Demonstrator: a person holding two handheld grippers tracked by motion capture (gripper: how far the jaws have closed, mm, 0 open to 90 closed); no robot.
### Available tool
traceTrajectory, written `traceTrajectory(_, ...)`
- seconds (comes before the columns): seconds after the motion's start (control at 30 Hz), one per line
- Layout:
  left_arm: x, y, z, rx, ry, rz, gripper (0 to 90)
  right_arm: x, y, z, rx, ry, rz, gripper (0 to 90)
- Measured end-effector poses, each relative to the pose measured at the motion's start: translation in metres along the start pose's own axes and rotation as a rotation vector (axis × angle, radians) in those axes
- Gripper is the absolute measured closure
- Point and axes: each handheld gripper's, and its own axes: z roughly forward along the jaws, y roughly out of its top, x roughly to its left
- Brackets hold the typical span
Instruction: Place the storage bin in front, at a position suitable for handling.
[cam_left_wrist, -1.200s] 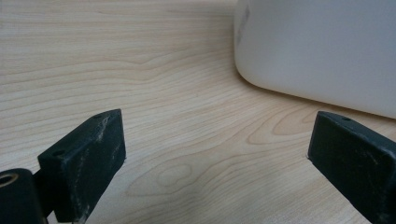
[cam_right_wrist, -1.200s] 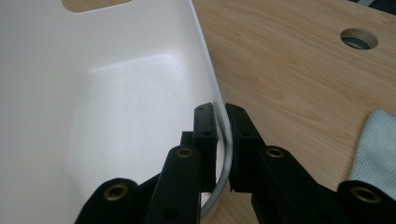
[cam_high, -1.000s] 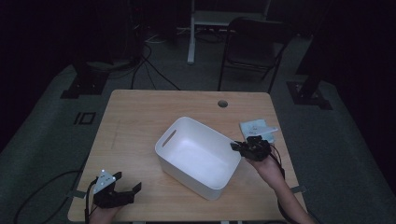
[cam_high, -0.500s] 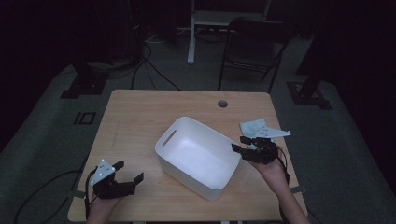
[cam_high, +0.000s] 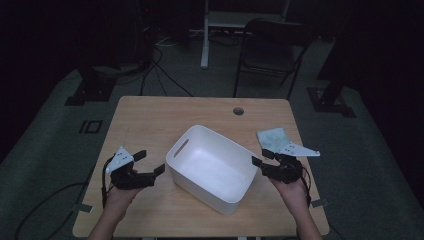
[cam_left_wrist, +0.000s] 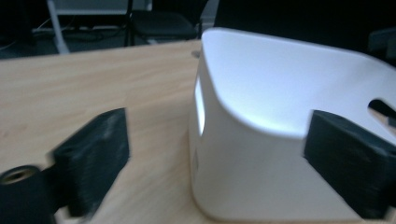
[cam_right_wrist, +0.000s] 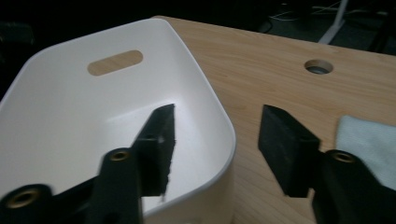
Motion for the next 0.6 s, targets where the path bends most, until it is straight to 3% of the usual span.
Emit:
traceTrajectory(0.1,-0.001,0.01,0.007,0.004,-0.019,0.027,16.0,0.002,-0.002,-0.002,-0.012,-0.028,0.007,51.5)
traceTrajectory(0.23,0.0,0.017,0.021,0.027,-0.015,0.065,29.1,0.004,-0.003,-0.003,-0.039,-0.034,0.007,56.9)
traceTrajectory(0.43,0.004,0.018,0.038,0.064,-0.029,0.041,46.8,0.004,-0.007,0.006,-0.022,-0.036,0.027,64.5)
traceTrajectory(0.6,0.002,0.014,0.047,0.079,-0.01,0.046,58.2,0.001,-0.007,0.01,-0.003,-0.033,0.03,71.4)
